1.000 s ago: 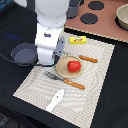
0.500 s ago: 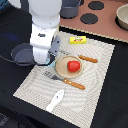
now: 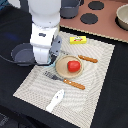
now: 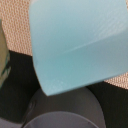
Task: Interact with the objects in diverse but meaningful ways.
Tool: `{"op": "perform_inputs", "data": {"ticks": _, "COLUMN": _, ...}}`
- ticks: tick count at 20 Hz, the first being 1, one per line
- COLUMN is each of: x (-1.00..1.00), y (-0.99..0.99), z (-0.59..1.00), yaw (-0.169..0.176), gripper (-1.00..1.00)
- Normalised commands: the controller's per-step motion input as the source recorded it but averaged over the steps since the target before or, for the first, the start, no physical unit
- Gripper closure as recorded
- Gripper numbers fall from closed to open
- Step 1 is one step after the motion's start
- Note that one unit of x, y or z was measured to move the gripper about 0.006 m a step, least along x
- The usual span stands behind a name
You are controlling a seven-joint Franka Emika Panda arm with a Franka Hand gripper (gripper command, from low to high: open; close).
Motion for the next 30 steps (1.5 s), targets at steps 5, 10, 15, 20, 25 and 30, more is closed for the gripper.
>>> {"op": "perform_inputs", "data": {"ticks": 5, "x": -0.46, "y": 0.03, "z": -0.33, "yaw": 0.077, "gripper": -1.00}}
{"op": "perform_inputs", "data": {"ticks": 10, "x": -0.34, "y": -0.01, "z": -0.05, "yaw": 0.072, "gripper": 1.00}}
{"op": "perform_inputs", "data": {"ticks": 15, "x": -0.21, "y": 0.00, "z": 0.08, "yaw": 0.078, "gripper": 1.00}}
{"op": "perform_inputs", "data": {"ticks": 20, "x": -0.10, "y": 0.00, "z": 0.19, "yaw": 0.058, "gripper": 1.00}}
{"op": "perform_inputs", "data": {"ticks": 25, "x": -0.34, "y": -0.09, "z": 0.45, "yaw": 0.015, "gripper": 1.00}}
{"op": "perform_inputs", "data": {"ticks": 30, "x": -0.38, "y": -0.26, "z": 0.47, "yaw": 0.025, "gripper": 1.00}}
